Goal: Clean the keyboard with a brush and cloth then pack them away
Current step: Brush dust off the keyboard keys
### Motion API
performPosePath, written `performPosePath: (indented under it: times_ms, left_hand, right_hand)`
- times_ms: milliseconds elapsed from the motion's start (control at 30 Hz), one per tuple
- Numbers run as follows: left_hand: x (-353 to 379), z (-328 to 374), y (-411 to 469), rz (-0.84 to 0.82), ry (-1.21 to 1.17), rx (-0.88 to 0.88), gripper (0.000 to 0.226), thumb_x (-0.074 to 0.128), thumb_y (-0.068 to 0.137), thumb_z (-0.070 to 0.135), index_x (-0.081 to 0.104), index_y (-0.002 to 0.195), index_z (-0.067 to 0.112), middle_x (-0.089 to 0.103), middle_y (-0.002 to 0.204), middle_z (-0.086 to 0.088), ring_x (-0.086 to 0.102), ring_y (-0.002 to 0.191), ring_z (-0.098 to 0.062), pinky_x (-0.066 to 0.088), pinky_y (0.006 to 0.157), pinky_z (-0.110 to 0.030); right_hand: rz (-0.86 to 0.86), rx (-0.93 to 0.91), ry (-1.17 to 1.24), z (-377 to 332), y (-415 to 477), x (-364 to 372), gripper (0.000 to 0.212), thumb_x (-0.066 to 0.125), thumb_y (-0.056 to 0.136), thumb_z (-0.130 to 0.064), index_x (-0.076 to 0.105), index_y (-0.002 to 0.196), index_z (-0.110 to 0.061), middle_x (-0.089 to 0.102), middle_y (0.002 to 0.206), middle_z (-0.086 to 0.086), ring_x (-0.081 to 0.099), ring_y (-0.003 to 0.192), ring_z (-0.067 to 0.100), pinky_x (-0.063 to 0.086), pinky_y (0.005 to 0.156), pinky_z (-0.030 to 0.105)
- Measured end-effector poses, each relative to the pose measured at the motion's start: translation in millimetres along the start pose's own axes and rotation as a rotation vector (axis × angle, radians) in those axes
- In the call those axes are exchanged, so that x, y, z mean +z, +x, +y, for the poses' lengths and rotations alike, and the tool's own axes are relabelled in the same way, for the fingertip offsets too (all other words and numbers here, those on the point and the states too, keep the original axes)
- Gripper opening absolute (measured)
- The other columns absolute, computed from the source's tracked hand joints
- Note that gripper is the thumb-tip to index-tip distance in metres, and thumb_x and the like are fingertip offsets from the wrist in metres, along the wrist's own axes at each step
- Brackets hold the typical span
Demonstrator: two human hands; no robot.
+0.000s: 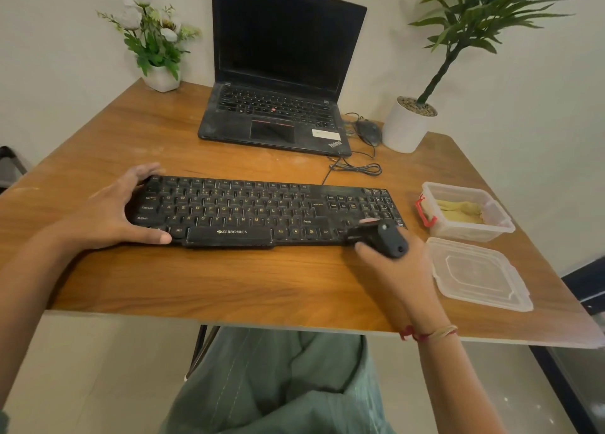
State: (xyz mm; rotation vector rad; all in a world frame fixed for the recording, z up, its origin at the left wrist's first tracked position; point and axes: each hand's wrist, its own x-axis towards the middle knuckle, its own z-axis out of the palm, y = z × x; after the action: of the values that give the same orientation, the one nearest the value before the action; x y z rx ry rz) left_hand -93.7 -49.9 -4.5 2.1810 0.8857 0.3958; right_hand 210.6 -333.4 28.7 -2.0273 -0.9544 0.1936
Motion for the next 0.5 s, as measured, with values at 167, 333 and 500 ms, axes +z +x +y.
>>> performPosePath:
  times_ms: [167,333,500]
  left_hand:
    - [0.7,-3.8,1.3,-0.005,-0.034,0.008,0.11,0.072,0.02,0.086,0.019,0.116,0.078,0.03,0.134,0.03,0.031,0.127,-0.007,0.028,0.11,-0.043]
    - [0.9,-11.8,4.8,-0.006,-0.076,0.013,0.115,0.077,0.023,0.081,0.021,0.123,0.072,0.032,0.139,0.026,0.033,0.134,-0.012,0.028,0.112,-0.047]
    - [1.2,-14.7,5.8,-0.007,-0.089,0.016,0.115,0.078,0.023,0.08,0.022,0.124,0.072,0.032,0.138,0.025,0.032,0.133,-0.013,0.027,0.112,-0.046]
  right_hand:
    - [0.123,0.109,0.046,15.9,13.0,-22.2,0.016,0.077,0.072,-0.023,0.062,0.074,-0.018,0.066,0.07,-0.001,0.06,0.068,0.015,0.047,0.06,0.029]
    - [0.171,0.119,0.025,10.0,9.7,-12.5,0.018,0.076,0.071,-0.027,0.061,0.075,-0.018,0.063,0.068,-0.005,0.056,0.064,0.01,0.044,0.056,0.026]
    - [0.157,0.103,0.049,6.3,16.3,-21.1,0.017,0.074,0.076,-0.022,0.057,0.072,-0.023,0.062,0.068,-0.006,0.058,0.067,0.013,0.044,0.055,0.022]
